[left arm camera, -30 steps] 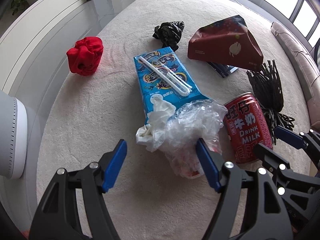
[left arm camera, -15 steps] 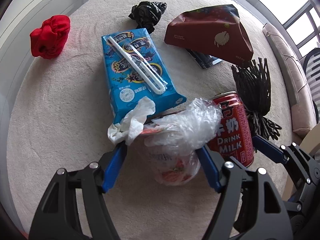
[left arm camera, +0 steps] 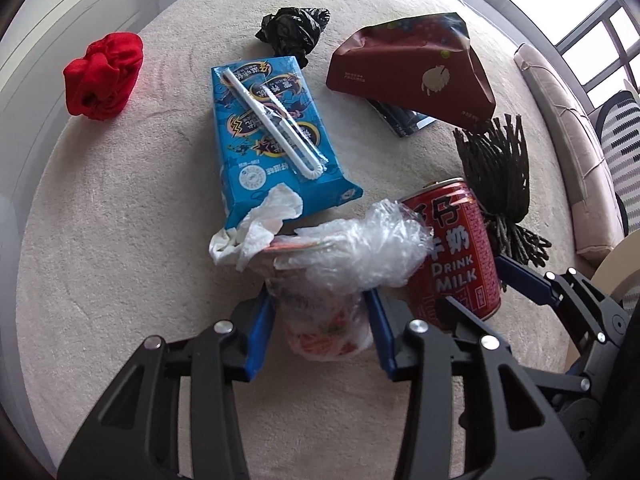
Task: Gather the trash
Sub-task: 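Grasp the plastic-wrapped cup with the left tool while the right tool grasps the red can, then carry both items over the bin and open both tools to drop them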
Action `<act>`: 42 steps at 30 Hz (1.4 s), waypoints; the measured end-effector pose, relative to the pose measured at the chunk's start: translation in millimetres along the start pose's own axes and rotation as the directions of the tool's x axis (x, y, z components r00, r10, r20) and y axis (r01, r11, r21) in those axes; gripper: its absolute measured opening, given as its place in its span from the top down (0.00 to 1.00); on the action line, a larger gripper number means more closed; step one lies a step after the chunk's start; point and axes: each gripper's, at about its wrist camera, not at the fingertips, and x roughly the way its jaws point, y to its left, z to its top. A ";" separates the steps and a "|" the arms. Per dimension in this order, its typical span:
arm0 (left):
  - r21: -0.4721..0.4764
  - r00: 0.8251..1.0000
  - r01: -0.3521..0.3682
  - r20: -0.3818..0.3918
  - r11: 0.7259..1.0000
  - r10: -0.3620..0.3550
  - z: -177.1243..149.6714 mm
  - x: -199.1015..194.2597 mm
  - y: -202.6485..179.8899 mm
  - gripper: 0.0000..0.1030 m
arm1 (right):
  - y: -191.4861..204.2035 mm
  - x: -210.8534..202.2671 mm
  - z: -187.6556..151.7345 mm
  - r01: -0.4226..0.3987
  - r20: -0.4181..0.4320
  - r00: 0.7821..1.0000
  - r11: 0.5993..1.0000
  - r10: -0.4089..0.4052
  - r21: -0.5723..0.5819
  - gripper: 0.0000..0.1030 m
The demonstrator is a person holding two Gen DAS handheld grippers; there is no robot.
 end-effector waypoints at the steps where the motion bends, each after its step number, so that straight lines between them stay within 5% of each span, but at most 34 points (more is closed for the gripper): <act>1: 0.011 1.000 -0.020 0.007 1.000 0.020 -3.5 -2.8 0.1 0.59 | 0.8 1.9 0.3 0.004 -0.003 1.000 1.000 -0.004 -0.002 0.43; 18: 0.035 0.995 -0.089 0.054 0.995 0.087 -24.5 -33.8 27.7 0.67 | 8.6 -7.4 -0.6 0.000 0.019 1.000 1.000 0.000 0.006 0.41; 27: 0.019 0.982 -0.105 0.158 0.994 0.101 -44.2 -101.8 49.7 0.68 | 16.2 -61.7 -5.6 -0.082 0.125 0.989 0.995 0.074 0.058 0.41; 35: -0.043 0.944 -0.157 0.288 0.987 0.162 -63.4 -198.1 99.6 0.68 | 71.2 -127.0 7.9 -0.160 0.230 0.959 0.986 0.165 -0.039 0.41; 42: -0.141 0.881 -0.240 0.383 0.960 0.277 -77.5 -297.8 170.6 0.68 | 163.7 -184.7 54.3 -0.267 0.310 0.894 0.940 0.323 -0.210 0.43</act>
